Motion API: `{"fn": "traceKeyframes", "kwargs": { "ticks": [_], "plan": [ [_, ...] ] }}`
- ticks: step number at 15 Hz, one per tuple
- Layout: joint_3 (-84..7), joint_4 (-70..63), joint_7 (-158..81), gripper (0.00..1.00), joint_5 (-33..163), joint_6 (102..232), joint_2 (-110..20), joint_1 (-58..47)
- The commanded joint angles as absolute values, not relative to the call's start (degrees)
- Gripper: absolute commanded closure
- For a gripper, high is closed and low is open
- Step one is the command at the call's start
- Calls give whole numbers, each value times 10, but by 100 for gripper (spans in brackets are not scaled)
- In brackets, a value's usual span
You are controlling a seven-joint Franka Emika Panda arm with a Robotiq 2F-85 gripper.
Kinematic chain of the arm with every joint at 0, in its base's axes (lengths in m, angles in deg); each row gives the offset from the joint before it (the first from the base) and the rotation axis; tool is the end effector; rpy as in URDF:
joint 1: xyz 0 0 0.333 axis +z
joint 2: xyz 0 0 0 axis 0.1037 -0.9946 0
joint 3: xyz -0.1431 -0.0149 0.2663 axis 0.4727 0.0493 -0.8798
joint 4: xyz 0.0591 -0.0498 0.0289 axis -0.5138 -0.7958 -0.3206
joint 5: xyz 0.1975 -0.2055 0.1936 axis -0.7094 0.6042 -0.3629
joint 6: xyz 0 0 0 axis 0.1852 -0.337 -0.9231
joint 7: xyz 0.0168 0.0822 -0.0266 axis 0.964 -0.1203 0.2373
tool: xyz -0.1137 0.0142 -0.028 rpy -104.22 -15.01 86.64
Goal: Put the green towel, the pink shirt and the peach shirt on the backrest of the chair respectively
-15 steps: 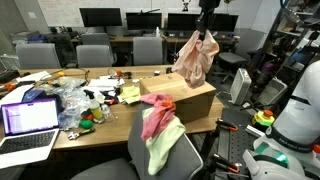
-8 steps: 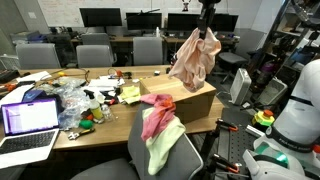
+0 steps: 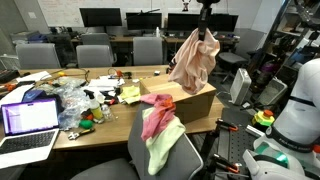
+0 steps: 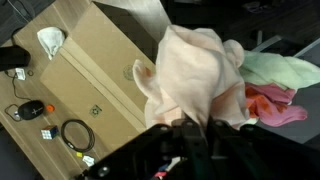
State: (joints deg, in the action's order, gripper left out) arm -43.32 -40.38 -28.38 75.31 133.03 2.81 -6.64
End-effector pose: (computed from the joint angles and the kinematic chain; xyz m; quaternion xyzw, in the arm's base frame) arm 0.3495 -0.0206 0.5554 0.9907 0.0650 0.0123 0.1187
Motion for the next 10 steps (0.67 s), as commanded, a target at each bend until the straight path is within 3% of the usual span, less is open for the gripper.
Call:
{"fn": "traceKeyframes", "kwargs": {
  "ticks": [1,10],
  "plan": [
    [-427,-400,-229,98,750,1321,41,-41],
    [-434,-379,-120,98,750,1298,34,12]
  ]
}}
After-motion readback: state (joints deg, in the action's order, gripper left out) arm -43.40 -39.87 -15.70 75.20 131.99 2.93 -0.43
